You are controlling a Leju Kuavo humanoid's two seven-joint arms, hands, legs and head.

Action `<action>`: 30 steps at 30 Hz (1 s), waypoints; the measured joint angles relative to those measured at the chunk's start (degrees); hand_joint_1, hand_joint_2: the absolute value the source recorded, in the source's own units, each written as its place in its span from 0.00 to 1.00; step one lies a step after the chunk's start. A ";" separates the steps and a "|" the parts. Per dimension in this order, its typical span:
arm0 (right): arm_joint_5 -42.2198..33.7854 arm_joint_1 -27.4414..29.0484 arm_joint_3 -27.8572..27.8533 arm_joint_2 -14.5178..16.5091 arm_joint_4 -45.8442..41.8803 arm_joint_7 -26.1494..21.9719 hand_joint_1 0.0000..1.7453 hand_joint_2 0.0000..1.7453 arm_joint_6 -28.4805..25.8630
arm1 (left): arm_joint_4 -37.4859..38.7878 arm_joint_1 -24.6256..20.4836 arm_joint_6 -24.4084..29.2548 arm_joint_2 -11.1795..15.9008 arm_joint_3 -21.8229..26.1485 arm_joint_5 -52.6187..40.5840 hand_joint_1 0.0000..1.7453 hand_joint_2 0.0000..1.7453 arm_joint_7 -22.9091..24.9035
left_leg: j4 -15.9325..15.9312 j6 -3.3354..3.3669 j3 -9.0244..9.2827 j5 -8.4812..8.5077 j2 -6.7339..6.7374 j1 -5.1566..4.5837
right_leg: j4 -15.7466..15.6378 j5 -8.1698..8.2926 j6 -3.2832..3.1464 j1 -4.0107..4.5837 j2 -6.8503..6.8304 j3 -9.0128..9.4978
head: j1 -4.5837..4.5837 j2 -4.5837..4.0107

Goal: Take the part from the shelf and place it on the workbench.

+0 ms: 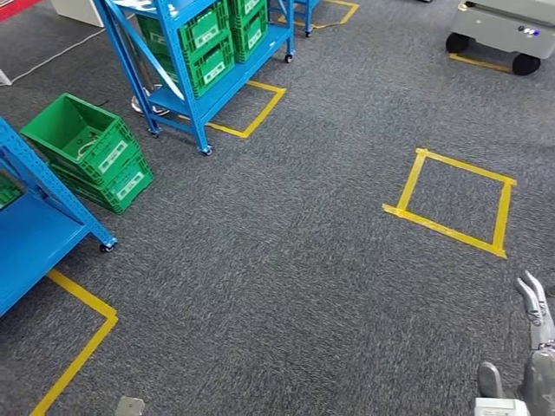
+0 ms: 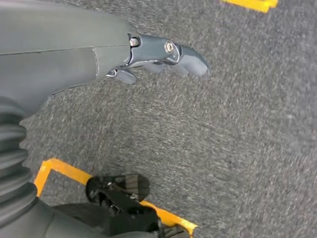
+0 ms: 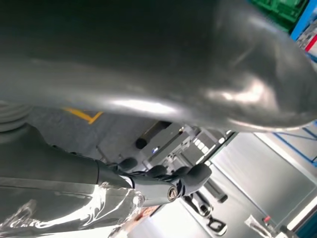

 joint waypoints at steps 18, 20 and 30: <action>0.05 -7.49 5.01 -0.03 3.06 2.27 0.00 0.00 0.02 | 2.05 -2.27 2.84 3.85 1.05 -0.37 0.00 0.00 -3.46 | -4.98 2.52 -3.67 9.61 2.78 -0.27 | 11.52 -9.40 1.84 0.43 -1.19 -1.89 | 0.13 -0.02; -0.91 -8.38 5.62 -0.03 4.07 2.75 0.00 0.00 0.02 | 2.82 -2.47 2.90 4.67 1.15 -0.19 0.00 0.00 -3.73 | -4.94 2.48 -4.97 10.68 1.17 -0.42 | 13.34 -10.23 1.52 0.60 -0.90 -0.88 | 0.10 -0.02; -35.84 -9.88 0.95 6.52 30.76 1.44 0.00 0.00 4.11 | 2.39 -0.74 1.69 4.58 1.57 1.48 0.00 0.00 -0.98 | -4.56 -0.47 -8.26 12.25 -2.23 0.15 | -4.56 -5.06 -1.62 0.95 0.54 9.74 | -0.24 -0.02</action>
